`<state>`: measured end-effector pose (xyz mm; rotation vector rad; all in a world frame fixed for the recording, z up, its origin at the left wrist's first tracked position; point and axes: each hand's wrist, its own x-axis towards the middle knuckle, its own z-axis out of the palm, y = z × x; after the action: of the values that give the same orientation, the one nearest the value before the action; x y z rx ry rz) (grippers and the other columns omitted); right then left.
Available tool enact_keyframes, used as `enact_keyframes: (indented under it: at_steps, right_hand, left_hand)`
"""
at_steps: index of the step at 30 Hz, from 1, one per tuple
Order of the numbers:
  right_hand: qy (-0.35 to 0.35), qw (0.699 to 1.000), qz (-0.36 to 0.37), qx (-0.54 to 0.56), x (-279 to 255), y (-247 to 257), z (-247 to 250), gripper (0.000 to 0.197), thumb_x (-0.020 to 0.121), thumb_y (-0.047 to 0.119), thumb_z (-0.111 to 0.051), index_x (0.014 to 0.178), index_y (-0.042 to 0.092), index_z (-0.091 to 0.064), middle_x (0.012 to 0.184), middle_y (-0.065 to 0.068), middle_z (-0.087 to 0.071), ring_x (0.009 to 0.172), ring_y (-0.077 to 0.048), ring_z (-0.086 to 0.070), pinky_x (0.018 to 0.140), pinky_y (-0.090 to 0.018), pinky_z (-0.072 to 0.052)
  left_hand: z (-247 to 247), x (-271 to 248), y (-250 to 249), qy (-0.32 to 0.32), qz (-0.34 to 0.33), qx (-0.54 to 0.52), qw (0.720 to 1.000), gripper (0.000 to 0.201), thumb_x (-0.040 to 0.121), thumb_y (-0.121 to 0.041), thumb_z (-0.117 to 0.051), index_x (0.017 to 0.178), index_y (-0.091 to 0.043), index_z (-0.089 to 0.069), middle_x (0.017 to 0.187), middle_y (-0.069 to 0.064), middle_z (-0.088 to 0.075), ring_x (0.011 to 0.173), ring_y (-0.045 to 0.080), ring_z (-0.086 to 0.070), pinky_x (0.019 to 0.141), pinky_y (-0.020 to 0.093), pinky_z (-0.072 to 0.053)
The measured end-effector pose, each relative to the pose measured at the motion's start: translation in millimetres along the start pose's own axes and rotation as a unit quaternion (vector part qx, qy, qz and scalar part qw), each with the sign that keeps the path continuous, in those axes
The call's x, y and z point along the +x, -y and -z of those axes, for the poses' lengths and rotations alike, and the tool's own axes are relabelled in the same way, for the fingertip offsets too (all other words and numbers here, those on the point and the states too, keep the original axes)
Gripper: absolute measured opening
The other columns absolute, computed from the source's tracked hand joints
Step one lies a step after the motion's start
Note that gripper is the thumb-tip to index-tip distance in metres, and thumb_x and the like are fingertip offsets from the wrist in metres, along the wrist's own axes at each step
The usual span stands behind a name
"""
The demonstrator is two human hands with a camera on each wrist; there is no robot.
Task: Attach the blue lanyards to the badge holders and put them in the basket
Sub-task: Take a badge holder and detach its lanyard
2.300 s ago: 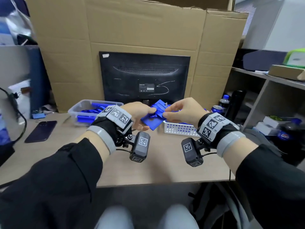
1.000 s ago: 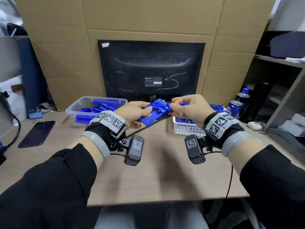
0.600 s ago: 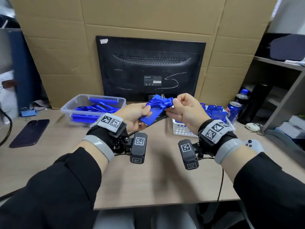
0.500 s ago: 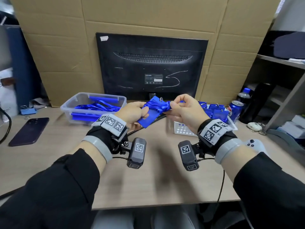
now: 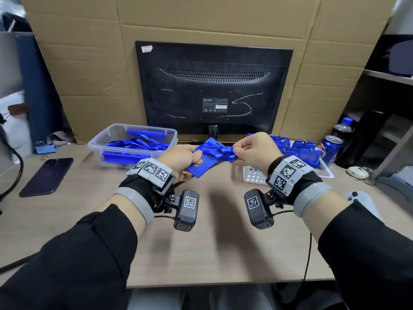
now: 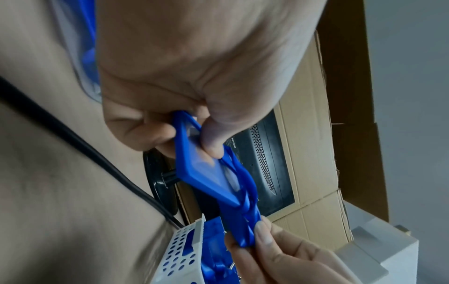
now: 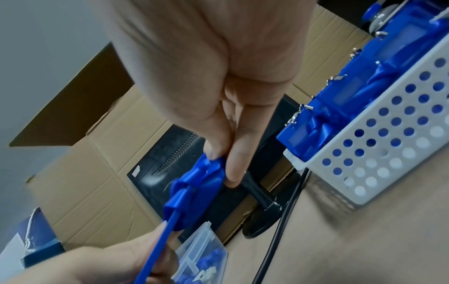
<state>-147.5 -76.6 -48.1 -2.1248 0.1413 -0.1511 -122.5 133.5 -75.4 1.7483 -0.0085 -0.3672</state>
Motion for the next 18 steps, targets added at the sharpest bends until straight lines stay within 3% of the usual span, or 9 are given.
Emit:
enact_keyframes:
  at_steps: [2, 5, 7, 9, 11, 13, 15, 17, 18]
  right_hand:
    - [-0.005, 0.998, -0.026, 0.053, 6, -5, 0, 0.023, 0.103, 0.003, -0.058, 0.082, 0.007, -0.067, 0.085, -0.014, -0.074, 0.081, -0.024, -0.079, 0.081, -0.033, -0.065]
    - [-0.01, 0.986, -0.045, 0.163, 6, -7, 3, 0.028, 0.104, -0.004, -0.05, 0.08, 0.006, -0.058, 0.086, -0.019, -0.064, 0.078, -0.026, -0.069, 0.069, -0.026, -0.063]
    - [-0.031, 0.973, -0.036, 0.226, 3, -3, 5, 0.029, 0.108, -0.002, -0.042, 0.083, 0.006, -0.056, 0.087, -0.018, -0.067, 0.076, -0.025, -0.073, 0.066, -0.026, -0.063]
    - [-0.047, 0.958, -0.009, 0.282, 1, 2, 7, 0.032, 0.11, 0.002, -0.032, 0.087, 0.006, -0.053, 0.09, -0.011, -0.07, 0.08, -0.02, -0.076, 0.076, -0.03, -0.064]
    - [-0.05, 0.936, 0.02, 0.348, 0, 6, 9, 0.024, 0.112, 0.004, -0.026, 0.102, 0.005, -0.048, 0.092, -0.01, -0.067, 0.083, -0.022, -0.077, 0.084, -0.038, -0.062]
    - [-0.055, 0.914, 0.018, 0.402, 0, 9, 12, 0.018, 0.112, 0.006, -0.026, 0.111, 0.01, -0.043, 0.083, -0.007, -0.055, 0.058, -0.019, -0.067, 0.07, -0.038, -0.064]
    - [-0.077, 0.94, -0.005, 0.333, 2, 9, 20, 0.017, 0.109, 0.006, -0.027, 0.109, 0.014, -0.043, 0.077, -0.005, -0.043, 0.04, -0.011, -0.038, 0.044, -0.026, -0.048]
    - [-0.079, 0.984, -0.019, 0.157, 4, 7, 28, 0.022, 0.104, 0.009, -0.031, 0.092, 0.019, -0.046, 0.072, -0.003, -0.035, 0.041, -0.012, -0.026, 0.04, -0.021, -0.027]
    - [-0.061, 0.996, -0.025, 0.068, 3, 6, 31, 0.027, 0.103, 0.01, -0.035, 0.08, 0.021, -0.045, 0.069, -0.003, -0.033, 0.044, -0.014, -0.026, 0.042, -0.023, -0.025]
  left_hand:
    - [-3, 2, 0, 0.016, 0.005, -0.065, 0.998, 0.026, 0.111, -0.018, -0.046, 0.091, -0.022, -0.062, 0.064, -0.008, -0.049, 0.058, 0.006, -0.047, 0.055, 0.02, -0.037]
    - [0, 0, -1, 0.028, 0.003, -0.121, 0.992, 0.016, 0.111, -0.022, -0.049, 0.112, -0.024, -0.064, 0.071, -0.008, -0.051, 0.063, 0.005, -0.048, 0.061, 0.022, -0.041]
    - [6, -2, -2, 0.034, -0.017, -0.055, 0.998, 0.019, 0.107, -0.026, -0.058, 0.122, -0.028, -0.069, 0.074, -0.008, -0.057, 0.065, 0.004, -0.055, 0.069, 0.024, -0.047]
    - [10, -4, -3, 0.047, -0.026, 0.026, 0.998, 0.022, 0.101, -0.027, -0.068, 0.123, -0.031, -0.07, 0.078, -0.008, -0.065, 0.068, 0.004, -0.06, 0.074, 0.026, -0.047]
    - [13, -1, -2, 0.033, -0.018, 0.073, 0.997, 0.024, 0.097, -0.02, -0.074, 0.119, -0.028, -0.071, 0.081, -0.003, -0.07, 0.072, 0.009, -0.062, 0.07, 0.026, -0.047]
    - [16, 2, 2, -0.008, -0.017, 0.109, 0.994, 0.021, 0.095, -0.015, -0.075, 0.113, -0.026, -0.075, 0.082, 0.004, -0.068, 0.071, 0.018, -0.057, 0.063, 0.026, -0.042]
    - [21, 4, 5, -0.054, -0.013, 0.131, 0.99, 0.015, 0.094, -0.017, -0.075, 0.104, -0.027, -0.08, 0.087, 0.008, -0.067, 0.075, 0.024, -0.054, 0.066, 0.033, -0.04]
    - [26, 3, 7, -0.077, -0.02, 0.119, 0.99, 0.013, 0.095, -0.017, -0.073, 0.102, -0.025, -0.08, 0.089, 0.008, -0.069, 0.077, 0.026, -0.056, 0.068, 0.035, -0.041]
    - [29, 2, 7, -0.083, -0.025, 0.115, 0.99, 0.013, 0.096, -0.016, -0.072, 0.103, -0.024, -0.079, 0.089, 0.007, -0.069, 0.077, 0.026, -0.057, 0.068, 0.036, -0.042]
